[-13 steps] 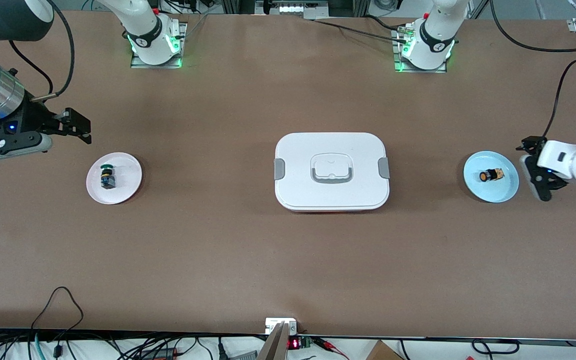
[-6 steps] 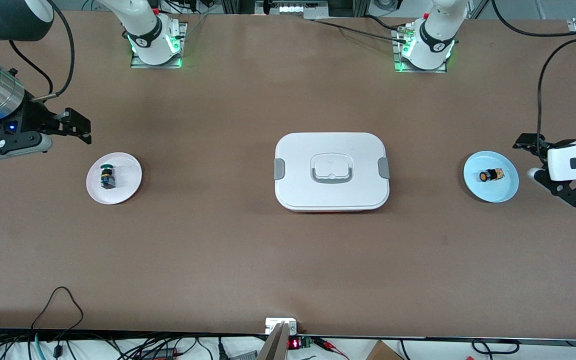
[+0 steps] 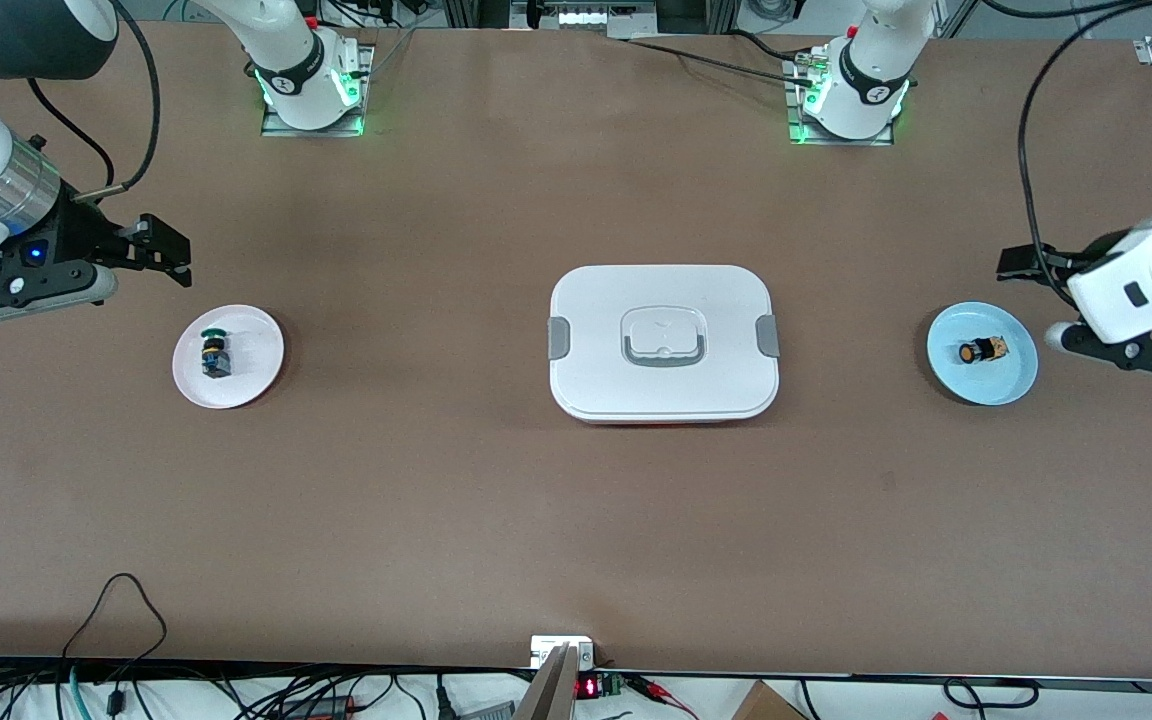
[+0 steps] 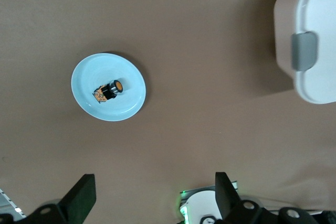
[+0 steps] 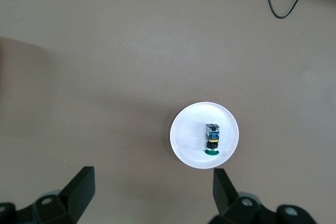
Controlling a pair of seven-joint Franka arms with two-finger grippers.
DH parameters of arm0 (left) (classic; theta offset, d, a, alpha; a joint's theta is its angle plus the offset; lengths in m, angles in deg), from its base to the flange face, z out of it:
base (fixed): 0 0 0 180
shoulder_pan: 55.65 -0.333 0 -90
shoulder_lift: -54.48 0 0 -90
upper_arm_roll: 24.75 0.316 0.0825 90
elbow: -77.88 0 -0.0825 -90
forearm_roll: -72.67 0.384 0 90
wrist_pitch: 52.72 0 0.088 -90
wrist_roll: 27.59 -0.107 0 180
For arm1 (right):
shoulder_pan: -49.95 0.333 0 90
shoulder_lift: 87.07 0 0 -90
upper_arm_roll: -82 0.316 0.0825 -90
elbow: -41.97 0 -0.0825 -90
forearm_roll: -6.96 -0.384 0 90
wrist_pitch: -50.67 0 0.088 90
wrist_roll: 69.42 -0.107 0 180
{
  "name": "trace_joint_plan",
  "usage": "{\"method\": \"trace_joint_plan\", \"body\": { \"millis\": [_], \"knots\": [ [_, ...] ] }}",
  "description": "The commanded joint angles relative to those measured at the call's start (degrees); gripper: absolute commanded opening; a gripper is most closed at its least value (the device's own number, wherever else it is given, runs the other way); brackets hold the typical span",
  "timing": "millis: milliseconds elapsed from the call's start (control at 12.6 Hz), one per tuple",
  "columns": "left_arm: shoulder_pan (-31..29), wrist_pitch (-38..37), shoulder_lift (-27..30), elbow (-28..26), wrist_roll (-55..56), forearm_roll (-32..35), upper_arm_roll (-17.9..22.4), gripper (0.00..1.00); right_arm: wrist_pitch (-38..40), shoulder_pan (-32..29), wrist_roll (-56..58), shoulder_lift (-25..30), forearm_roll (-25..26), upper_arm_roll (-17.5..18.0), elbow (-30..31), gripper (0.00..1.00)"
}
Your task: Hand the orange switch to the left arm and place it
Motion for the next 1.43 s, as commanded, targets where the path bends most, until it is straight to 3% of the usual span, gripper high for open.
{"method": "trace_joint_plan", "body": {
  "millis": [0, 158, 396, 475, 871, 1346],
  "knots": [
    [7.73, 7.62, 9.34, -7.22, 1.06, -10.73, 15.13, 1.00, 0.31, -0.05, -0.86, -0.44, 0.66, 0.25, -1.20, 1.00],
    [14.48, 12.91, 13.31, -12.69, 2.02, -12.09, 24.11, 1.00, 0.31, -0.05, -0.86, -0.44, 0.57, 0.25, -1.20, 1.00],
    [28.10, 16.34, 16.39, -14.81, 12.26, -14.11, 38.26, 1.00, 0.31, -0.13, -0.86, -0.44, 0.40, 0.25, -1.20, 1.00],
    [30.23, 18.45, 18.05, -16.56, 13.70, -14.03, 40.39, 1.00, 0.31, -0.22, -0.86, -0.44, 0.39, 0.25, -1.20, 1.00],
    [32.01, 20.49, 20.71, -20.18, 8.00, -13.85, 41.29, 1.00, 0.31, -0.22, -0.86, -0.44, 0.31, 0.16, -1.20, 1.00],
    [31.74, 19.61, 18.69, -18.07, 6.26, -13.32, 40.76, 1.00, 0.31, -0.40, -0.95, -0.44, 0.22, 0.16, -1.20, 1.00]
  ]
}}
